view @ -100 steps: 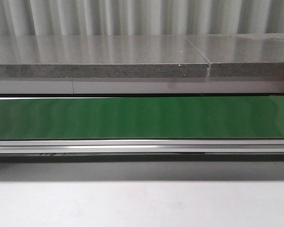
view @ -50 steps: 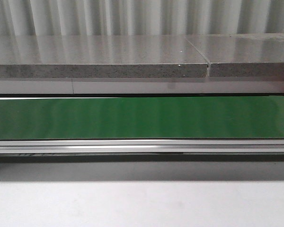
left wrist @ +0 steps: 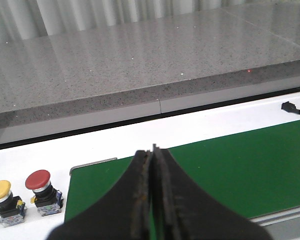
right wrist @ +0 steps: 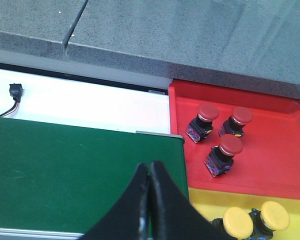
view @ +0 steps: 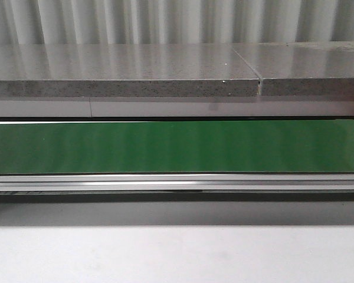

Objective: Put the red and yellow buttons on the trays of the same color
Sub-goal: 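Lift the right gripper away from the trays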

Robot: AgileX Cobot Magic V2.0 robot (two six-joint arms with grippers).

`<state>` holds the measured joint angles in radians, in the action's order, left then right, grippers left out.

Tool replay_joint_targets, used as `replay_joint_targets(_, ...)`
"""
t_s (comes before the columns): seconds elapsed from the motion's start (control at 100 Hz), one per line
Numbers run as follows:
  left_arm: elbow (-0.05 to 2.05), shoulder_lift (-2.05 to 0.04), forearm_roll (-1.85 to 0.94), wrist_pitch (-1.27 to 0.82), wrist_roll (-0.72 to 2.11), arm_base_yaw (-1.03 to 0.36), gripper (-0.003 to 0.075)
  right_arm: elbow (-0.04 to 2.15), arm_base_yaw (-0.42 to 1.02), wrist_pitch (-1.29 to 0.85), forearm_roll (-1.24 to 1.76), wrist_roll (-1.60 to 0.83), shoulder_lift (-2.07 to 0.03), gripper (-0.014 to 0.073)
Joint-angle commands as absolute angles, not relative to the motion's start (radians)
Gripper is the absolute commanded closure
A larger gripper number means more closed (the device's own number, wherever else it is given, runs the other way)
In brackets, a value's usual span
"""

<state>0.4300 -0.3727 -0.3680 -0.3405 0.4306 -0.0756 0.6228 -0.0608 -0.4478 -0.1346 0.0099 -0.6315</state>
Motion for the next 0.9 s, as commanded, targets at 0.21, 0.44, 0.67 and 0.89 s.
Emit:
replay_joint_targets(0.21, 0.458, -0.378, -0.389, -0.269, 0.427, -0.084, 0.0740, 0.647, -0.060, -0.366, -0.147, 0.000, -0.627, 0.0661)
replay_joint_targets(0.44, 0.458, -0.378, -0.389, -0.269, 0.427, -0.084, 0.0740, 0.647, -0.060, -0.366, -0.147, 0.000, -0.627, 0.0661)
replay_joint_targets(0.67, 0.442, -0.378, -0.389, -0.269, 0.427, -0.084, 0.0739, 0.647, -0.060, -0.366, -0.147, 0.000, -0.627, 0.0661)
replay_joint_targets(0.89, 0.435, -0.378, -0.389, -0.273, 0.427, -0.084, 0.0646, 0.647, -0.060, -0.366, -0.147, 0.000, -0.627, 0.0661)
